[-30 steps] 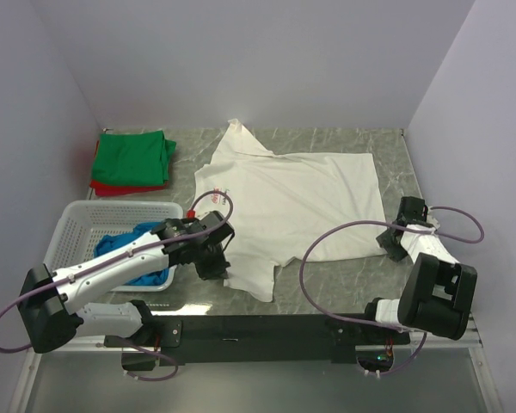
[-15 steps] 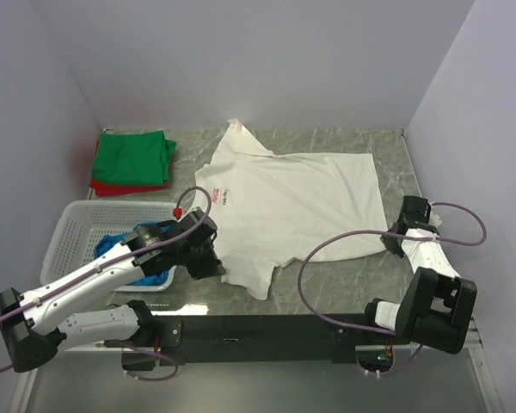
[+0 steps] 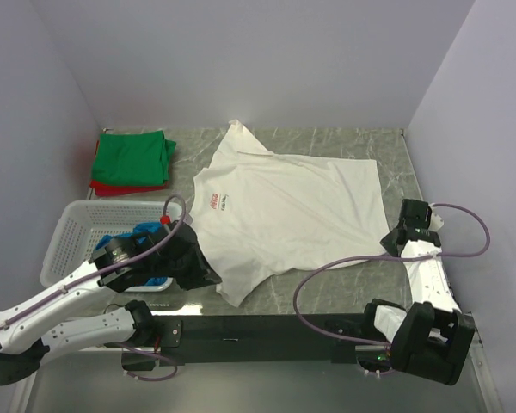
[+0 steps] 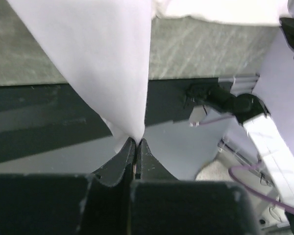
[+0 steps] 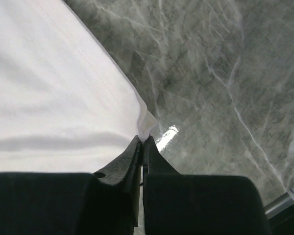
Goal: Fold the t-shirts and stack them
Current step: Fold the tshirt
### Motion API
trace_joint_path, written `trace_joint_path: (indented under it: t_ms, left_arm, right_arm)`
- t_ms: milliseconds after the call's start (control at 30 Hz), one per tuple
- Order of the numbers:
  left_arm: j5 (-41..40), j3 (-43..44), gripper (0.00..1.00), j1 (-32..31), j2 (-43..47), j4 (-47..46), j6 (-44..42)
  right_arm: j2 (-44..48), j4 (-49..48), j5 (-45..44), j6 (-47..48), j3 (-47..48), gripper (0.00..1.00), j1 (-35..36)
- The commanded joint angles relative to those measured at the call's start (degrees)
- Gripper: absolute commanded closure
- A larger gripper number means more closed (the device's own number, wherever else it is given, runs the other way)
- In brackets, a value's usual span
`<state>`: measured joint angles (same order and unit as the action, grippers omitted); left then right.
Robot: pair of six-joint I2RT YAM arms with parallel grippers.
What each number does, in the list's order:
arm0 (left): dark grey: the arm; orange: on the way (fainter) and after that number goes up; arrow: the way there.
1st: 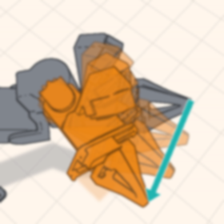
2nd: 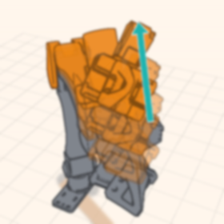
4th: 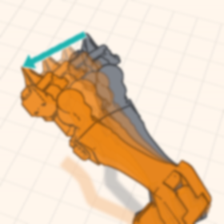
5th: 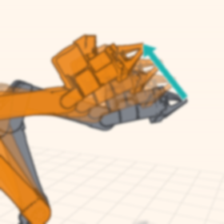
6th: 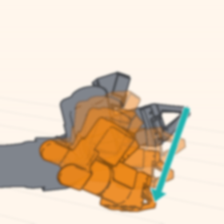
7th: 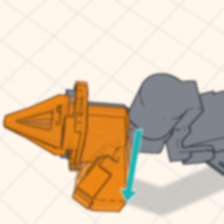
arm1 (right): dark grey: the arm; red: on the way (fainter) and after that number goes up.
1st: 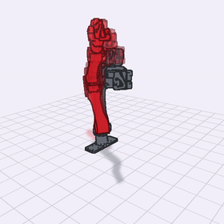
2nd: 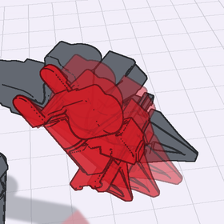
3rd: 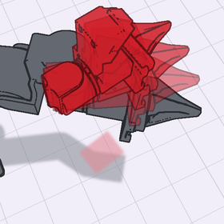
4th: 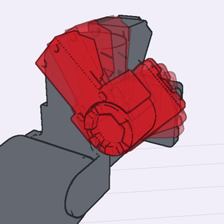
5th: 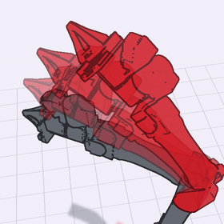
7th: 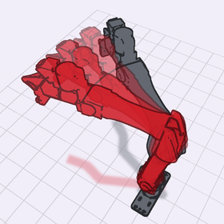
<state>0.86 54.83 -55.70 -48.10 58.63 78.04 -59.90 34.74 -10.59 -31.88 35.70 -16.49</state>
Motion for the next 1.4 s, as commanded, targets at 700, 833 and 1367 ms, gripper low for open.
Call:
trace_joint_path:
  t_ms: [700,833,1367]
  left_arm:
    - [1.6,0.7,1.0,10.9,-13.7,-14.2,-11.8]
    - [4.1,4.9,1.0,16.6,-22.0,-19.4,-18.5]
    - [10.8,31.6,1.0,30.6,-44.9,-14.6,-33.4]
  right_arm:
    - [-11.8,1.6,-2.5,7.7,18.3,1.0,0.7]
    - [-19.7,1.0,0.3,9.1,22.9,1.0,0.8]
    - [-33.4,7.4,8.8,16.5,35.3,1.0,5.8]
